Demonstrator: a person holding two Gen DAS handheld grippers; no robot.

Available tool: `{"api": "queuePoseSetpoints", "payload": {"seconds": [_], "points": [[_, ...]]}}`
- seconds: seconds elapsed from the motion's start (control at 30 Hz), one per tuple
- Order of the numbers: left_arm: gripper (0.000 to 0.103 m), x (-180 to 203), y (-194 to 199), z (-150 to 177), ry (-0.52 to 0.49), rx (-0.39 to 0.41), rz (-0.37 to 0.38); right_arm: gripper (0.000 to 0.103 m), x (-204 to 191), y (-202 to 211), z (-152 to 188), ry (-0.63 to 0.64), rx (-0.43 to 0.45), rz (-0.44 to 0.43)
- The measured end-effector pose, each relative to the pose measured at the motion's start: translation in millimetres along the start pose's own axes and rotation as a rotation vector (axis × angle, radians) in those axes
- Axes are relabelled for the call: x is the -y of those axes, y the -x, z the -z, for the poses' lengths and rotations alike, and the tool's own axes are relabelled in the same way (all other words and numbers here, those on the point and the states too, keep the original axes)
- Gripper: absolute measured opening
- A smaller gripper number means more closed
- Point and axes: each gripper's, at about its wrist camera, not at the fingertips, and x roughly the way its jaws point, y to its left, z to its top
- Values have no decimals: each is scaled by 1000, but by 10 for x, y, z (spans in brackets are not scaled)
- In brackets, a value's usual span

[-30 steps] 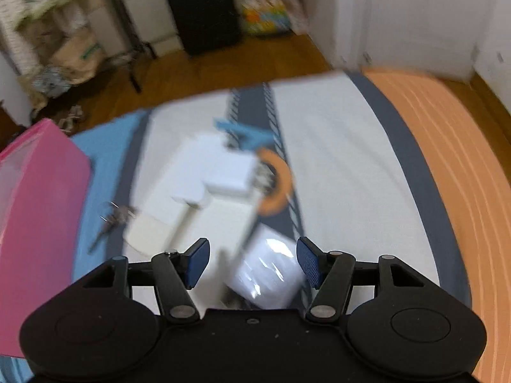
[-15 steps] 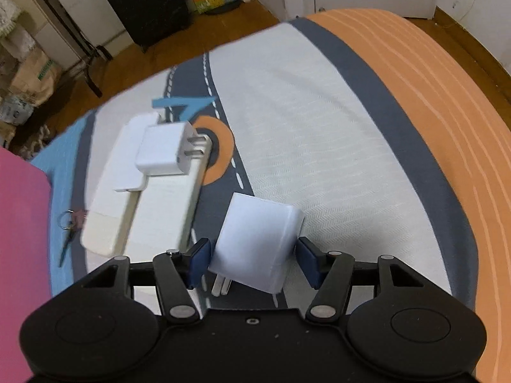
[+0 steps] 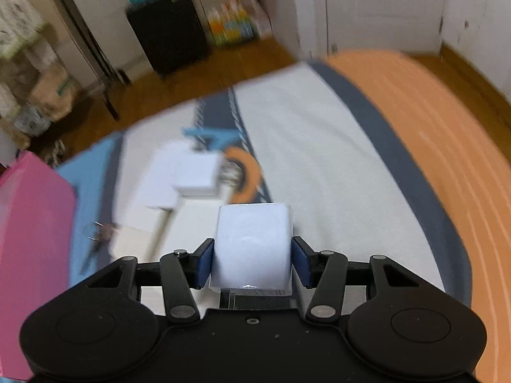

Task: Organize rigid objects
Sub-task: 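Carry the cube charger into the pink box and open the right gripper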

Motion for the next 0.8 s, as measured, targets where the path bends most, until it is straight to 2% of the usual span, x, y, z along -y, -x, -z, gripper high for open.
{"api": "queuePoseSetpoints", "payload": {"seconds": [0.03, 0.1, 0.27, 0.47, 0.57, 0.67, 0.8], "points": [[16, 4, -9, -1, -1, -1, -2, 56, -104, 115, 69, 13, 40, -17], [16, 18, -45, -9, 0, -9, -11, 56, -327, 265, 163, 42, 65, -93], [16, 25, -62, 18, -2, -17, -12, 56, -1010, 658, 304, 211, 62, -317], [14, -45, -14, 16, 27, 5, 9, 56, -1870, 951, 518, 504, -4, -512], [13, -77, -11, 13, 39, 10, 17, 56, -2244, 921, 641, 651, -9, -504], [13, -112, -8, 11, 56, 12, 28, 56, -2499, 666, 672, 702, -68, -443], [13, -139, -6, 11, 65, 16, 41, 56, -2671, 384, 699, 744, -133, -286]]}}
